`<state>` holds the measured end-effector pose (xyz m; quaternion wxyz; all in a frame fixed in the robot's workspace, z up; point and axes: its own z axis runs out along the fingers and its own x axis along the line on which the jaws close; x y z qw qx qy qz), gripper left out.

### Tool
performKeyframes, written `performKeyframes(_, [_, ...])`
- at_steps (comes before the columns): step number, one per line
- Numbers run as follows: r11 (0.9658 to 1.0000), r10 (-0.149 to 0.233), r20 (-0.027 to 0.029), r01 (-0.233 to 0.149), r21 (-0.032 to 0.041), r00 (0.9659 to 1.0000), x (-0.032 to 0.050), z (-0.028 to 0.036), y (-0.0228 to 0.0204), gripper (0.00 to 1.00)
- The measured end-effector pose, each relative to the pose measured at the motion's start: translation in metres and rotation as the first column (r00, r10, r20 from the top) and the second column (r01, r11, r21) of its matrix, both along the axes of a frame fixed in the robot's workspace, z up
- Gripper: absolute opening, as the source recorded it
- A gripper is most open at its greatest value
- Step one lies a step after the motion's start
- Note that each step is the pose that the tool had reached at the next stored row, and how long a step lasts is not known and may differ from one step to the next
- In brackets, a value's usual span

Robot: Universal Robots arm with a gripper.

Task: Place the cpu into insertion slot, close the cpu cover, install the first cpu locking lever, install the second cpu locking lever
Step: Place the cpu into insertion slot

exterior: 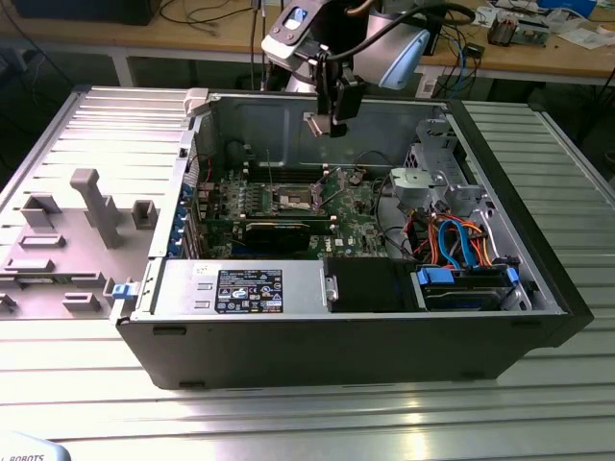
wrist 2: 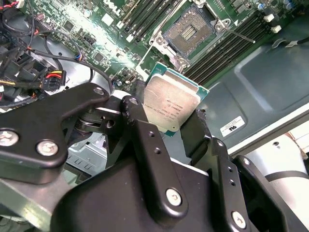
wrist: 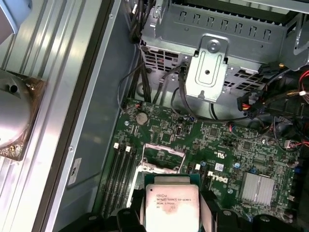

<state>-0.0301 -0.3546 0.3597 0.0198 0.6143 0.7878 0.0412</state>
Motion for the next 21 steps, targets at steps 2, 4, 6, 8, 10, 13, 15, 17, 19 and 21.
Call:
performKeyframes(2, [0.9999, -0.01, 0.0, 0.01, 0.0, 0.9999, 0.0, 0.0, 0.0, 0.54])
performKeyframes(4, [0.9998, -0.021, 0.0, 0.021, 0.0, 0.9998, 0.0, -0.0001, 0.0, 0.54])
performKeyframes(6, [0.9993, -0.037, 0.0, 0.037, 0.0, 0.9993, 0.0, -0.0001, 0.0, 0.54])
performKeyframes(8, [0.9987, -0.05, 0.0, 0.05, 0.0, 0.9987, 0.0, -0.0001, 0.0, 0.54])
performKeyframes(10, [0.9983, -0.059, 0.0, 0.059, 0.0, 0.9983, 0.0, -0.0002, 0.0, 0.54])
performKeyframes(13, [0.9974, -0.072, 0.0, 0.072, 0.0, 0.9974, 0.0, -0.0002, 0.0, 0.54])
performKeyframes(15, [0.9962, -0.087, 0.0, 0.087, 0.0, 0.9962, 0.0, -0.0002, 0.0, 0.54])
performKeyframes(17, [0.9953, -0.096, 0.0, 0.096, 0.0, 0.9953, 0.0, -0.0002, 0.0, 0.54])
performKeyframes(19, [0.9944, -0.106, 0.0, 0.106, 0.0, 0.9944, 0.0, -0.0003, 0.0, 0.54])
performKeyframes(21, [0.9934, -0.114, -0.0001, 0.114, 0.0, 0.9934, 0.0, -0.0003, 0.0, 0.54])
